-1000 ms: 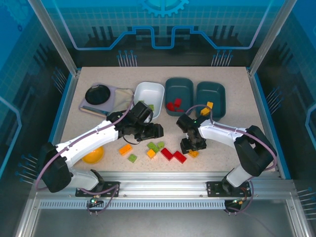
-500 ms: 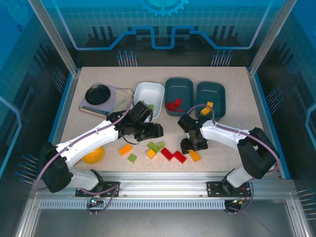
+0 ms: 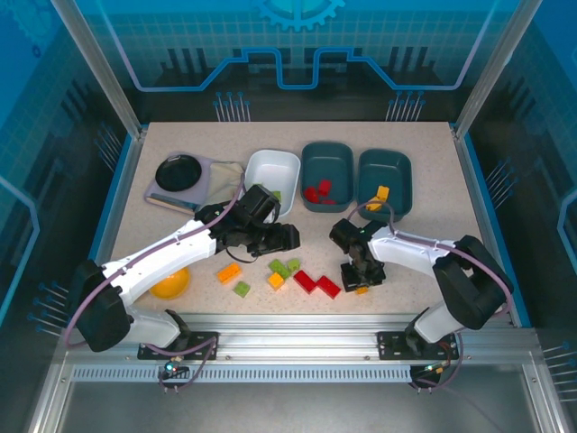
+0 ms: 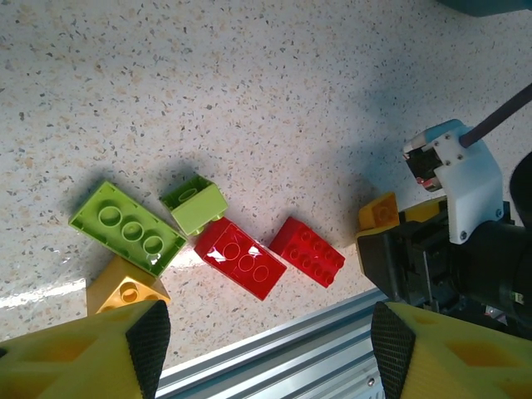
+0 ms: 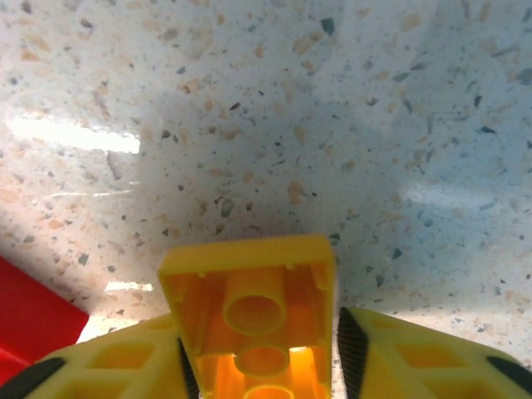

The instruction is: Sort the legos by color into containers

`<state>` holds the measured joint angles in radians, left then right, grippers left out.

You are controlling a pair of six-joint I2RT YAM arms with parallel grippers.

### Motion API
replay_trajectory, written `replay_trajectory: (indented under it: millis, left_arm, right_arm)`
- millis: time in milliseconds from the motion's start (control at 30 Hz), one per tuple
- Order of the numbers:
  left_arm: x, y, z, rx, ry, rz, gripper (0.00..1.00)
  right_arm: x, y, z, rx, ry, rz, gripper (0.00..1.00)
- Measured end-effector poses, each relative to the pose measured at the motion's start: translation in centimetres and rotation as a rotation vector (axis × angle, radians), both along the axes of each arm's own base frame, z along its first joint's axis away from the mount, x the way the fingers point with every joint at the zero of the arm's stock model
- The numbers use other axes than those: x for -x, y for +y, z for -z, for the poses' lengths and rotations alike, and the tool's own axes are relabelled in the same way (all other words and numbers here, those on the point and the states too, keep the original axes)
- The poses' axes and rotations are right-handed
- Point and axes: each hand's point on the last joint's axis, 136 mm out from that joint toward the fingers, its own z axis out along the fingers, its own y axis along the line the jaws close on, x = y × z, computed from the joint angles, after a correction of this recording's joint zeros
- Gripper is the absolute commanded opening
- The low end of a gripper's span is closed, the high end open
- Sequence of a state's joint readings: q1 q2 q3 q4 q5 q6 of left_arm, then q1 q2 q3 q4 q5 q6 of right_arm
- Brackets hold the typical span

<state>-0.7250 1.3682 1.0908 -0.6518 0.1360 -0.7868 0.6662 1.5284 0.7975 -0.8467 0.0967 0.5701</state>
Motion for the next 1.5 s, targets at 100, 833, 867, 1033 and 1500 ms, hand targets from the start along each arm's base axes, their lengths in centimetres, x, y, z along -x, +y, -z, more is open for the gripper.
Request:
replay_trajectory:
  millis: [100,833,867,1033,1500]
  left_arm:
    - [0.0,0.0,0.1,-0.002,0.003,0.000,0.69]
    - [-10.2,-2.9,-7.7,0.100,-0.151,-0.082,0.70]
    - [-10.3,-2.8,-7.5,0.097,-0.149,-0.082,0.69]
    - [-10.0,-2.6,-7.1,0.084,-0.134,-0.083,0.69]
    - [-3.2,3.8,1.0,-0.150,0.106,-0.164,0.69]
  right_arm:
    - [-0.3,0.1,-0.1,0.005,-0.007,0.000,0.36]
    - [-23.4,-11.5,-6.6,0.054,-0.248,0.461,0.34]
    - [-23.6,-11.8,-5.9,0.061,-0.229,0.467,0.34]
    - [-24.3,-12.1,-3.7,0.075,-0.176,0.488,0.55]
    - [-24.8,-6.7,-12.2,-0.037,-0.403,0.356,0.67]
